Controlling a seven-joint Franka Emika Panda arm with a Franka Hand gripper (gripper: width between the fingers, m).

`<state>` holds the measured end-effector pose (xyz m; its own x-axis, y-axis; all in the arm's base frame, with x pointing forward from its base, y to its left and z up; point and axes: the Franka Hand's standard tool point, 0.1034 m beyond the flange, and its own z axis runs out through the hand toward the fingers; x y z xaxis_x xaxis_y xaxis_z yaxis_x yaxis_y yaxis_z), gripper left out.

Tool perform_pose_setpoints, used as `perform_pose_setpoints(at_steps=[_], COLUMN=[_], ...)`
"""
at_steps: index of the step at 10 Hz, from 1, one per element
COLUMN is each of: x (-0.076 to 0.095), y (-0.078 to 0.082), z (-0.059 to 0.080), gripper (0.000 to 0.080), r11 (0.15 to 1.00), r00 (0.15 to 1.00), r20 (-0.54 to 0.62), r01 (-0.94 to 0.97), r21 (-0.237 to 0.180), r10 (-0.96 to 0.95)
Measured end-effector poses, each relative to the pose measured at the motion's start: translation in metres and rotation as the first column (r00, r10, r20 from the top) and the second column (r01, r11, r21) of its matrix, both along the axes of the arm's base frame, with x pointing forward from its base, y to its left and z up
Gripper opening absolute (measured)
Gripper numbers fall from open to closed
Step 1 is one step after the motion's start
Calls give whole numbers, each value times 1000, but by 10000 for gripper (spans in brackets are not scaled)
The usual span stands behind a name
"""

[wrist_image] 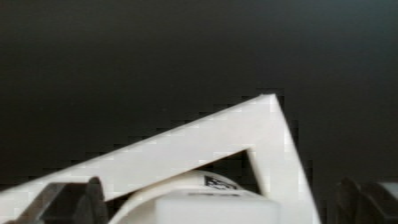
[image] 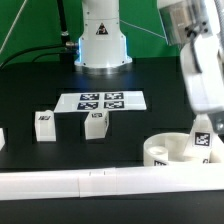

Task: Assemble stool

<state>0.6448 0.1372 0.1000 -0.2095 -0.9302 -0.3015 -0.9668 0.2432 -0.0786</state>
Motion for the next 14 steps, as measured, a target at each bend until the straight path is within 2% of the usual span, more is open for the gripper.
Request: perform_pose_setpoints(at_steps=[1, 2, 5, 6, 7, 8, 9, 10, 12, 13, 14], x=[0, 0, 0, -4, 1, 0, 0, 0, 0, 0, -1], y=[4, 7, 5, 5, 2, 2, 6, 13, 12, 12, 13], z=[8, 10, 8, 8, 14, 13, 15, 18, 17, 17, 18], gripper=[649, 649, 649, 649, 649, 649, 649, 649, 649, 649, 649], r11=[993, 979, 926, 839, 693, 551, 434, 423, 274, 157, -52], r00=[993, 979, 923, 838, 690, 548, 433, 421, 268, 150, -59], r20=[21, 39, 79, 70, 88, 81, 63, 64, 63, 48, 9], r01=[-115, -199, -371, -533, -699, -804, -864, -868, -915, -934, -932], r21=[-13, -30, -70, -106, -175, -223, -253, -262, -295, -321, -358], r10=[115, 200, 376, 541, 718, 833, 899, 905, 961, 988, 998])
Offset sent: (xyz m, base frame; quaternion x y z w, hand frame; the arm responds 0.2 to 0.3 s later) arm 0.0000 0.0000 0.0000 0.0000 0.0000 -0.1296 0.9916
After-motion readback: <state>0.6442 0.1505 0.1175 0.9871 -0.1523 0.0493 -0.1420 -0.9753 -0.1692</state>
